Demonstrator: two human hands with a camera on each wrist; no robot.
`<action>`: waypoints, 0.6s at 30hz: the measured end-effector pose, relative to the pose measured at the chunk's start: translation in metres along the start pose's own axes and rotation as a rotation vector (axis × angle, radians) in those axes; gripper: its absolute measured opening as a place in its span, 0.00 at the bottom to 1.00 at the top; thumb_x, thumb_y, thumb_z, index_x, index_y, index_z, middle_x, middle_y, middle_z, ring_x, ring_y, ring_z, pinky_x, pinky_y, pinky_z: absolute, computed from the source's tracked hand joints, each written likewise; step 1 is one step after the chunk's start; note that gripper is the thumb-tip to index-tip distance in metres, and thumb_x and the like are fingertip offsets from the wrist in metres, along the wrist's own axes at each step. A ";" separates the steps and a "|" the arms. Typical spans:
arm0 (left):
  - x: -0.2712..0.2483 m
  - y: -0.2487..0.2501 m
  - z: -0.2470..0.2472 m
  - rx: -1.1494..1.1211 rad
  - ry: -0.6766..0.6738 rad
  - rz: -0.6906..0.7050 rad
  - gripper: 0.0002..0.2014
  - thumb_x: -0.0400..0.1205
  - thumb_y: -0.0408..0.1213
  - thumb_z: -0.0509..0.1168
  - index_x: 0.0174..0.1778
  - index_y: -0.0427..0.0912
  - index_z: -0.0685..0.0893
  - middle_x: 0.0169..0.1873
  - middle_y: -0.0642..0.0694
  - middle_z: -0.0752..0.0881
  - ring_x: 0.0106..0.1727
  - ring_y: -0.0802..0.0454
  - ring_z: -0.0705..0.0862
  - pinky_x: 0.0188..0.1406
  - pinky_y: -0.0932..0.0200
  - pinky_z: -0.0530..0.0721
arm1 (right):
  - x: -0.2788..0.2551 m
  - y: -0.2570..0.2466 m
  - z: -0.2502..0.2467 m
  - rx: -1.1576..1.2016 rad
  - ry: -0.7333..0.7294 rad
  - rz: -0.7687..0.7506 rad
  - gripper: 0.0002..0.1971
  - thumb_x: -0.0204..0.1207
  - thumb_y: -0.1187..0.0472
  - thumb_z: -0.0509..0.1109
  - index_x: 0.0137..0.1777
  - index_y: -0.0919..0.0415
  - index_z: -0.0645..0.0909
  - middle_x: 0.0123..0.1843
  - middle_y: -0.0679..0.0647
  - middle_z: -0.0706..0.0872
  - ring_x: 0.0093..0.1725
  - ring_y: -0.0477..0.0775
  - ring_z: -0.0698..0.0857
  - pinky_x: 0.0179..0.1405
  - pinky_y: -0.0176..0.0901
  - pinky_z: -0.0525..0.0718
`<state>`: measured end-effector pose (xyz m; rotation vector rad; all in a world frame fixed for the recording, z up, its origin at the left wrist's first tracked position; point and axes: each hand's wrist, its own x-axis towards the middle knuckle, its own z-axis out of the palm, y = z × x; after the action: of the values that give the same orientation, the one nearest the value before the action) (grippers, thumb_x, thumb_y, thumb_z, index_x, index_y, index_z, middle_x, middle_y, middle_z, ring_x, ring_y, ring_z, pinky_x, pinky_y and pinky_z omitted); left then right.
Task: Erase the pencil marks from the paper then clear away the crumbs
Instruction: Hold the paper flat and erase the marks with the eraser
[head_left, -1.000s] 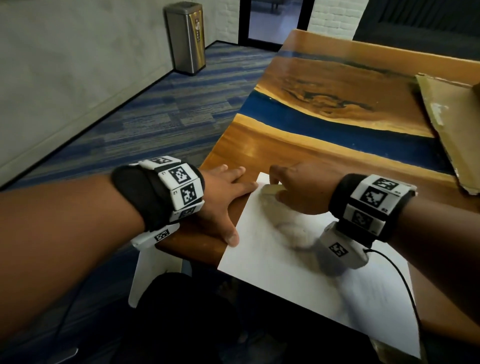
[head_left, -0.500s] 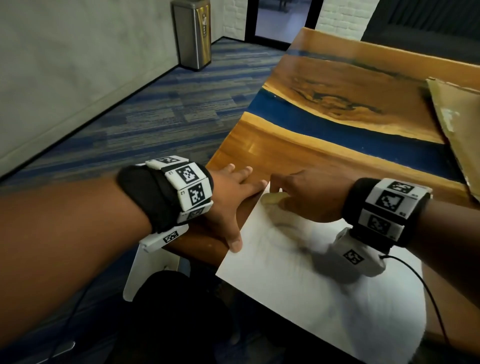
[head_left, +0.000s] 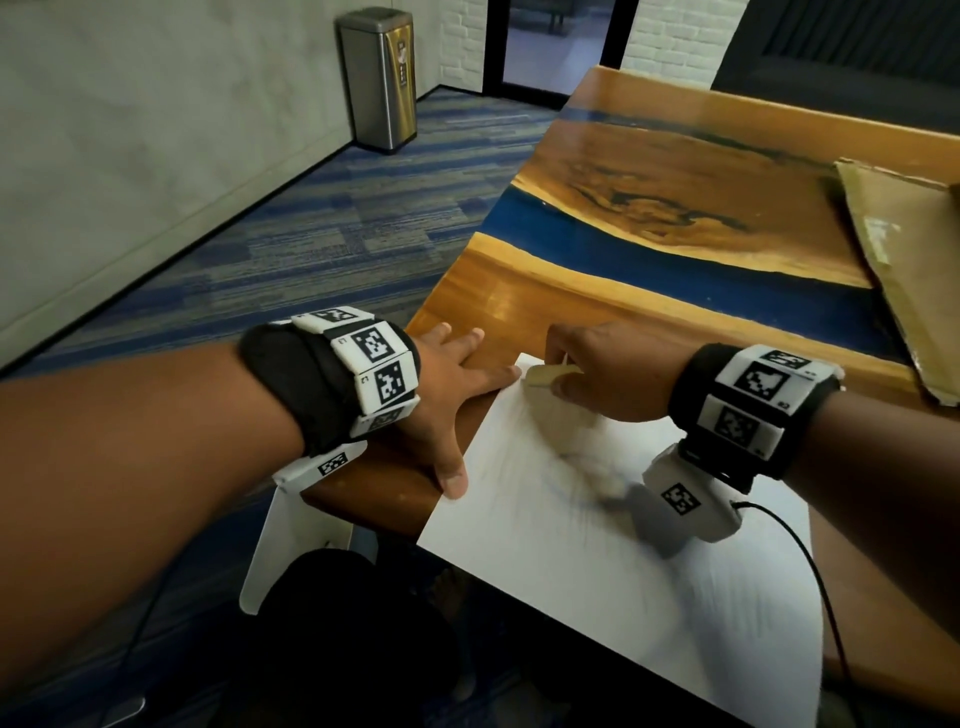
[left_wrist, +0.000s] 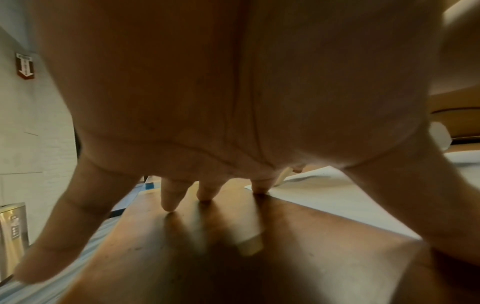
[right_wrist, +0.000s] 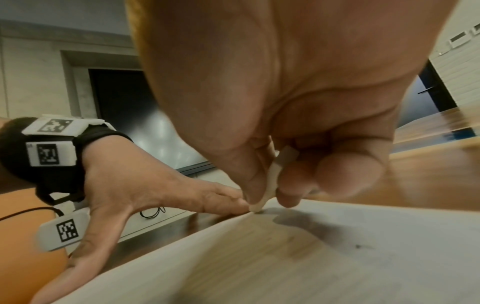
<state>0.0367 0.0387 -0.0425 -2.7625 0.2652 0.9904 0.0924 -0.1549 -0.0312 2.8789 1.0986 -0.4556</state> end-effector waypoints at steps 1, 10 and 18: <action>0.000 0.000 0.000 0.000 -0.008 0.000 0.70 0.56 0.75 0.76 0.80 0.75 0.30 0.86 0.48 0.28 0.87 0.34 0.35 0.79 0.21 0.52 | 0.001 -0.002 0.000 -0.010 0.013 0.007 0.10 0.85 0.51 0.65 0.62 0.52 0.75 0.48 0.50 0.82 0.37 0.42 0.74 0.29 0.37 0.67; 0.003 0.001 -0.001 0.018 -0.035 0.011 0.70 0.56 0.76 0.76 0.81 0.73 0.30 0.85 0.46 0.26 0.86 0.32 0.36 0.77 0.20 0.52 | -0.007 -0.017 0.006 -0.046 -0.047 -0.137 0.14 0.87 0.51 0.61 0.69 0.53 0.73 0.52 0.47 0.82 0.47 0.51 0.81 0.45 0.42 0.75; 0.003 0.002 -0.002 0.018 -0.034 0.005 0.72 0.55 0.76 0.77 0.81 0.72 0.29 0.85 0.44 0.26 0.86 0.30 0.36 0.78 0.22 0.51 | -0.019 -0.029 0.017 -0.058 -0.132 -0.362 0.13 0.86 0.53 0.62 0.68 0.53 0.73 0.56 0.52 0.85 0.50 0.54 0.83 0.51 0.47 0.82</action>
<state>0.0401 0.0358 -0.0431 -2.7280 0.2743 1.0295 0.0554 -0.1482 -0.0402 2.5585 1.5837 -0.6031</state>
